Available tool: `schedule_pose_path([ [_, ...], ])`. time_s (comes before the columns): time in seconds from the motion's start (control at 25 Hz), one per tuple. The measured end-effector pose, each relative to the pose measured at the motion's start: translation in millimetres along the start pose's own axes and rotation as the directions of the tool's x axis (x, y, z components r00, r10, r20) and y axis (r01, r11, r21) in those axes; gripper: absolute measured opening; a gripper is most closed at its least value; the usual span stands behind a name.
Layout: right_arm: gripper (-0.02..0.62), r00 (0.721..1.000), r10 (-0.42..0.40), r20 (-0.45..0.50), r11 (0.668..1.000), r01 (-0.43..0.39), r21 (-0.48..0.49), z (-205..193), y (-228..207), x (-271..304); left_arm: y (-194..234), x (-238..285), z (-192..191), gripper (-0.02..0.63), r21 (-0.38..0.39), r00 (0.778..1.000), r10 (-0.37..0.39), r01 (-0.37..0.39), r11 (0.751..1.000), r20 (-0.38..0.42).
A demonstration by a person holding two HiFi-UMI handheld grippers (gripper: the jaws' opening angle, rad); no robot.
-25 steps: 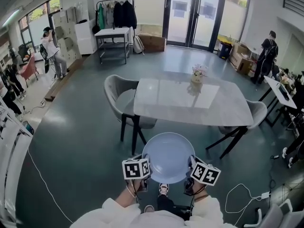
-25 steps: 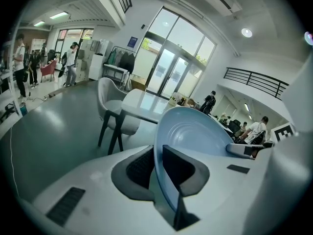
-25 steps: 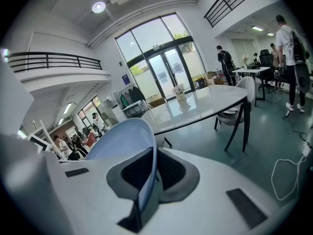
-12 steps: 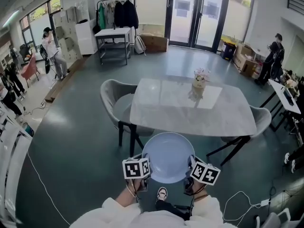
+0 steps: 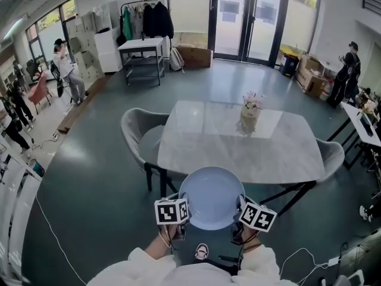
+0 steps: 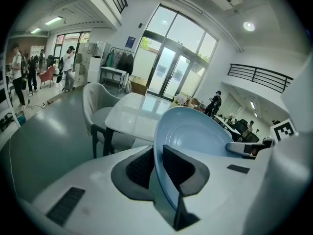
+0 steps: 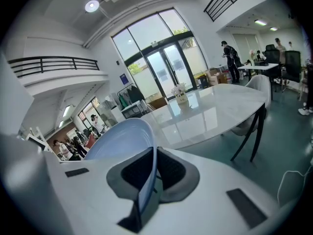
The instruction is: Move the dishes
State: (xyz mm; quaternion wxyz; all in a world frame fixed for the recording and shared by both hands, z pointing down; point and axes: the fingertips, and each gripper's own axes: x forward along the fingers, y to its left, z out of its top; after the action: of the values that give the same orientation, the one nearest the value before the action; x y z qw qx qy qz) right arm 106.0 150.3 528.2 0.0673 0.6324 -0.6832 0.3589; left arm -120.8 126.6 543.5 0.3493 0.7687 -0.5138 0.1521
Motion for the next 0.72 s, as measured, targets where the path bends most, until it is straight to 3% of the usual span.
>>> schedule_pose_path([
  [0.72,0.077,1.0,0.004,-0.005,1.0,-0.004,-0.023,79.6,-40.3,70.8,-22.3,93.2,59.3,0.043,-0.007,1.0,-0.004,0.004,1.0,-0.008],
])
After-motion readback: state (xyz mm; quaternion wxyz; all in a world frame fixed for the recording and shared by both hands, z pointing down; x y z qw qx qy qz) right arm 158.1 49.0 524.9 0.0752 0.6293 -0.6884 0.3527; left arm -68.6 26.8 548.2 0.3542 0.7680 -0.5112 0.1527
